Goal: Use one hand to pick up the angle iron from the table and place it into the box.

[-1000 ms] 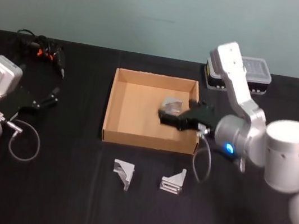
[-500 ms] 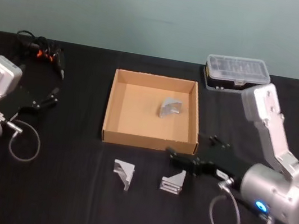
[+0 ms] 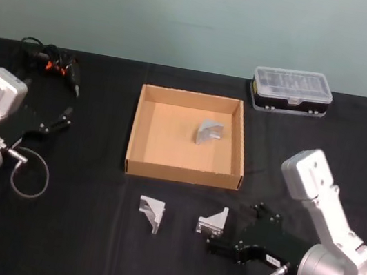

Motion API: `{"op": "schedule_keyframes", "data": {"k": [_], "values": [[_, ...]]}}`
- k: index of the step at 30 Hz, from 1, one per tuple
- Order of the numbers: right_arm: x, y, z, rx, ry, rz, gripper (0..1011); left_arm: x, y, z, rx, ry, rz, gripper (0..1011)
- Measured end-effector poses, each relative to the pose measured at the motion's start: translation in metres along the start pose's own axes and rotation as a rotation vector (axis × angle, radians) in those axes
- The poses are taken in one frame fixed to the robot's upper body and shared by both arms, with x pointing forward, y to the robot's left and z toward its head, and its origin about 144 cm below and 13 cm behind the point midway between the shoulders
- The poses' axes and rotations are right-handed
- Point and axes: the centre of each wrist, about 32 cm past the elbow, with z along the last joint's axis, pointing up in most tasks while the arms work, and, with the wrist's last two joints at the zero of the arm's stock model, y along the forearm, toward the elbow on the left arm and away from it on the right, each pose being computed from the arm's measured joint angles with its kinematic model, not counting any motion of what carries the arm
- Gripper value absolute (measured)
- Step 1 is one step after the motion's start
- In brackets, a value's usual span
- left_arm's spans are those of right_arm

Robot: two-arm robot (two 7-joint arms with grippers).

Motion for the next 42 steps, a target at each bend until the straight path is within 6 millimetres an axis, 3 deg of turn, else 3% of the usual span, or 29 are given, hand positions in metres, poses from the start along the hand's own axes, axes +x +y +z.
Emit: {"op": "schedule_keyframes", "data": {"k": [9, 42], "values": [[-0.002, 0.011, -0.01, -0.017, 0.003, -0.01, 1000, 0.0, 0.0, 0.0, 0.0, 0.0, 0.0, 1011], [0.004, 0.047, -0.017, -0.028, 0.048, -0.073, 1000, 0.0, 0.0, 0.0, 0.0, 0.0, 0.0, 1011]]}}
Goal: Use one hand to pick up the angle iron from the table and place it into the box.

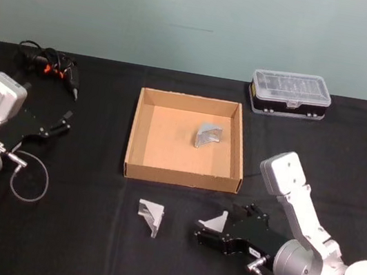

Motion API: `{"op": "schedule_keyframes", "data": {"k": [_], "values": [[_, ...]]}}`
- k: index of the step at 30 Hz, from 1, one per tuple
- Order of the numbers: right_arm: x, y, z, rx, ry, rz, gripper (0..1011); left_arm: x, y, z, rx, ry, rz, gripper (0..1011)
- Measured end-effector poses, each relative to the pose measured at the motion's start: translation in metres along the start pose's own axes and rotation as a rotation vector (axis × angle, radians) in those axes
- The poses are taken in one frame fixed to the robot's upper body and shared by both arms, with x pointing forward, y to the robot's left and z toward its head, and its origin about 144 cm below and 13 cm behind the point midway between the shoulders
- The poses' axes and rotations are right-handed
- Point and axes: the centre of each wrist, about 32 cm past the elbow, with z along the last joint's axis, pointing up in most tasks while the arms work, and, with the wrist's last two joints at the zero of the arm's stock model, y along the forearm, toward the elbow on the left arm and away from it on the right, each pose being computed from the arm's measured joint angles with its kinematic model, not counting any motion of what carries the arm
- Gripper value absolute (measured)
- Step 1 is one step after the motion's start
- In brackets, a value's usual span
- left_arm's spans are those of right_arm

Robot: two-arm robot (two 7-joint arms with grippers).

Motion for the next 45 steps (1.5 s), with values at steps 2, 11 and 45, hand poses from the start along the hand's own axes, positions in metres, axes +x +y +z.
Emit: {"op": "schedule_keyframes", "data": {"k": [2, 11, 45], "values": [[0.0, 0.001, 0.0, 0.0, 0.002, 0.003, 1000, 0.0, 0.0, 0.0, 0.0, 0.0, 0.0, 1011], [0.002, 0.005, -0.003, 0.003, 0.016, 0.021, 1000, 0.0, 0.0, 0.0, 0.0, 0.0, 0.0, 1011], [0.003, 0.016, -0.004, 0.001, 0.017, 0.035, 862, 0.0, 0.0, 0.0, 0.0, 0.0, 0.0, 1012]]}}
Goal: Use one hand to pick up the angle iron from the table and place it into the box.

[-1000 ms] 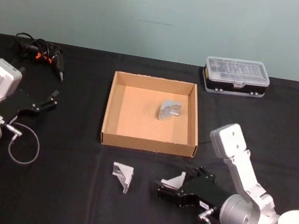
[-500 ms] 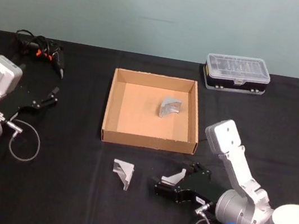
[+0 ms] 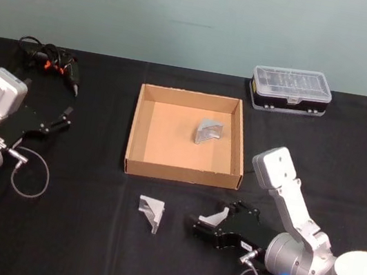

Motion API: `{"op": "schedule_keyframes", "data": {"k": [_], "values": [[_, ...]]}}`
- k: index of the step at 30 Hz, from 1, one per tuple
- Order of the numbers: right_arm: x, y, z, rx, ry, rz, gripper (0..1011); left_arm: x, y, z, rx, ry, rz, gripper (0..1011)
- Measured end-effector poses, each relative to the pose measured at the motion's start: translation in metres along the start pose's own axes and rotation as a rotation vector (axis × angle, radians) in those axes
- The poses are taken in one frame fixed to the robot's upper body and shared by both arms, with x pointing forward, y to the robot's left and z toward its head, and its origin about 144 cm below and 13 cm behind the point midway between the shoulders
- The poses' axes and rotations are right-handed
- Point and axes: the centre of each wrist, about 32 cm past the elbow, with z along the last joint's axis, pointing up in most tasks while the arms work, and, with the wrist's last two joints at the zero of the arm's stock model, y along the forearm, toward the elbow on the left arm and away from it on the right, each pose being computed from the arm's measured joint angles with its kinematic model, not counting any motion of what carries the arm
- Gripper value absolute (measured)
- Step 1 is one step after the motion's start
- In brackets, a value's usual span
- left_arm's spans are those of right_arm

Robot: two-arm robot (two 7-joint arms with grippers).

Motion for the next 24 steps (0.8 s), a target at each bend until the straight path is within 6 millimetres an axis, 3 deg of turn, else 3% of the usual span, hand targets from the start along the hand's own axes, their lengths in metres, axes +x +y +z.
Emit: {"op": "schedule_keyframes", "data": {"k": [5, 24], "values": [[0.0001, -0.0002, 0.0, 0.0, 0.0, 0.0, 731, 0.0, 0.0, 0.0, 0.0, 0.0, 0.0, 1011], [-0.0002, -0.0048, 0.0054, 0.023, -0.011, 0.0, 731, 0.0, 0.0, 0.0, 0.0, 0.0, 0.0, 1011]]}}
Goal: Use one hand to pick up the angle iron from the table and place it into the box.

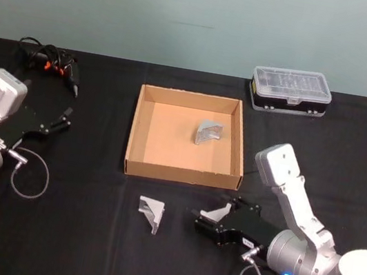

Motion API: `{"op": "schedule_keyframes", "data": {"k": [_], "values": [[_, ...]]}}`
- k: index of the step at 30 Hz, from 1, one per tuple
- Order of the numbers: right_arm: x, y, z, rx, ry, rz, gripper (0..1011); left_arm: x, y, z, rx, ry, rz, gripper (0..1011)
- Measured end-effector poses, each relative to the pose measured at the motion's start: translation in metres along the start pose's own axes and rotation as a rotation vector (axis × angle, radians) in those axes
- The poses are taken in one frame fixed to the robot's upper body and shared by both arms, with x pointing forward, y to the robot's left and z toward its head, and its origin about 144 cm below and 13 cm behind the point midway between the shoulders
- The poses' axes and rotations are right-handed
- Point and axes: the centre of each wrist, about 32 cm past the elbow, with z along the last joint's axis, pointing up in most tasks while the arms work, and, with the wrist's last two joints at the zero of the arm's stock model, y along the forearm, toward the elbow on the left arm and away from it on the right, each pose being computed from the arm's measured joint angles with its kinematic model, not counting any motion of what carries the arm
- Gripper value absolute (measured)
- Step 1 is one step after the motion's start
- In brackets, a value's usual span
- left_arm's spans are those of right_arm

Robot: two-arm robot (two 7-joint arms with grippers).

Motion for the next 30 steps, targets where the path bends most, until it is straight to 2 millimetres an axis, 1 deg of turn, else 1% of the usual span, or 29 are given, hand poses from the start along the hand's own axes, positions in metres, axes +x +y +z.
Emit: {"op": "schedule_keyframes", "data": {"k": [3, 8, 12, 16, 19, 22, 26, 27, 29, 30], "values": [[0.0, -0.001, 0.004, 0.01, -0.005, 0.001, 731, 0.0, 0.0, 0.0, 0.0, 0.0, 0.0, 1011], [0.004, -0.003, 0.019, 0.031, -0.017, 0.005, 731, 0.0, 0.0, 0.0, 0.0, 0.0, 0.0, 1011], [0.01, 0.002, 0.037, 0.051, -0.012, 0.012, 731, 0.0, 0.0, 0.0, 0.0, 0.0, 0.0, 1011], [0.017, 0.009, 0.049, 0.063, 0.003, 0.018, 731, 0.0, 0.0, 0.0, 0.0, 0.0, 0.0, 1011], [0.026, 0.02, 0.065, 0.07, 0.011, 0.025, 731, 0.0, 0.0, 0.0, 0.0, 0.0, 0.0, 1011], [0.031, 0.027, 0.074, 0.072, 0.008, 0.032, 731, 0.0, 0.0, 0.0, 0.0, 0.0, 0.0, 1011], [0.042, 0.044, 0.091, 0.07, 0.0, 0.037, 731, 0.0, 0.0, 0.0, 0.0, 0.0, 0.0, 1012], [0.042, 0.044, 0.091, 0.07, 0.0, 0.037, 731, 0.0, 0.0, 0.0, 0.0, 0.0, 0.0, 1012], [0.048, 0.057, 0.1, 0.063, -0.003, 0.035, 731, 0.0, 0.0, 0.0, 0.0, 0.0, 0.0, 1011], [0.049, 0.059, 0.101, 0.06, -0.002, 0.035, 731, 0.0, 0.0, 0.0, 0.0, 0.0, 0.0, 1011]]}}
